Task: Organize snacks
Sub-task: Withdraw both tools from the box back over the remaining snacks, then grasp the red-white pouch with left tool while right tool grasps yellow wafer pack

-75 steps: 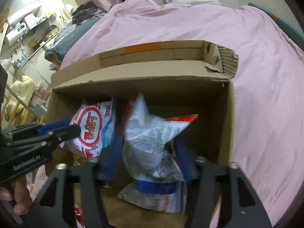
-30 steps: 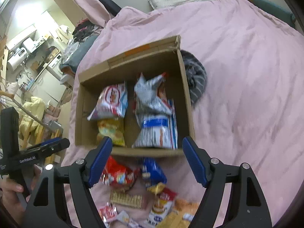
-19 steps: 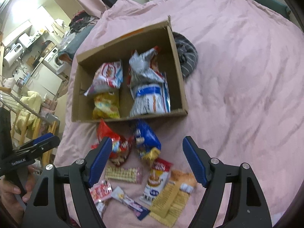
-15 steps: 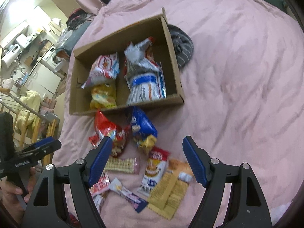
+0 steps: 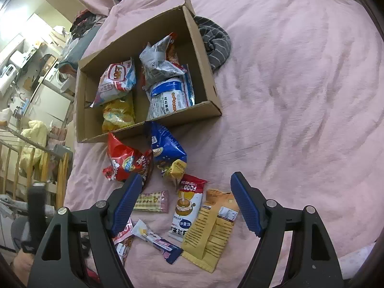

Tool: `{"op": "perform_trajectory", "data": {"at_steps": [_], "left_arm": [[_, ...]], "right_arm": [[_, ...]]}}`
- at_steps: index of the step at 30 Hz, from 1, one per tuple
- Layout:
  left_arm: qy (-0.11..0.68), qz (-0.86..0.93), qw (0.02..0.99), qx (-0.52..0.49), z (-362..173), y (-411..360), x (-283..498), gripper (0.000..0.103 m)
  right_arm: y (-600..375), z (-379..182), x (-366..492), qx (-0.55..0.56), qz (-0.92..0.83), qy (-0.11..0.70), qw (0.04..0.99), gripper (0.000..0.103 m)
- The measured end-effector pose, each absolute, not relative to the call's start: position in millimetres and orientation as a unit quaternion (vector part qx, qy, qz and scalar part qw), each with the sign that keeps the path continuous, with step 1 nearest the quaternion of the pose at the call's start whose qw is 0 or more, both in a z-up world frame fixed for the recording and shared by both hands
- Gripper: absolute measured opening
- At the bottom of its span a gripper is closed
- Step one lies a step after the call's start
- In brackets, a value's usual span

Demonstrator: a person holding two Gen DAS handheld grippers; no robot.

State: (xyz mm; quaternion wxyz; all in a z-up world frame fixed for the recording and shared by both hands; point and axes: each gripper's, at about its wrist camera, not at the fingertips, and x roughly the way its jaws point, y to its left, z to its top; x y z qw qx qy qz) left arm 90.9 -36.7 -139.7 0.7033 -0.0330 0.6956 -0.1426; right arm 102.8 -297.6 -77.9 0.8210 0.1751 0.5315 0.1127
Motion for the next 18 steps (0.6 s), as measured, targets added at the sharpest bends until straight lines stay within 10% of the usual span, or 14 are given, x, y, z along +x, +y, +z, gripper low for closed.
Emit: {"op": "perform_trajectory", "data": {"at_steps": [11, 18], "left_arm": [[0.71, -0.148, 0.688, 0.001, -159.6, -47.5, 76.7, 0.066], [0.703, -0.146, 0.696, 0.017, -157.9, -55.3, 77.5, 0.027]], "right_arm": [[-298.9, -79.1, 101.7, 0.179, 0.11, 0.535, 0.818, 0.079], [-296.8, -78.9, 101.2, 0.175, 0.109, 0.537, 0.818, 0.079]]}}
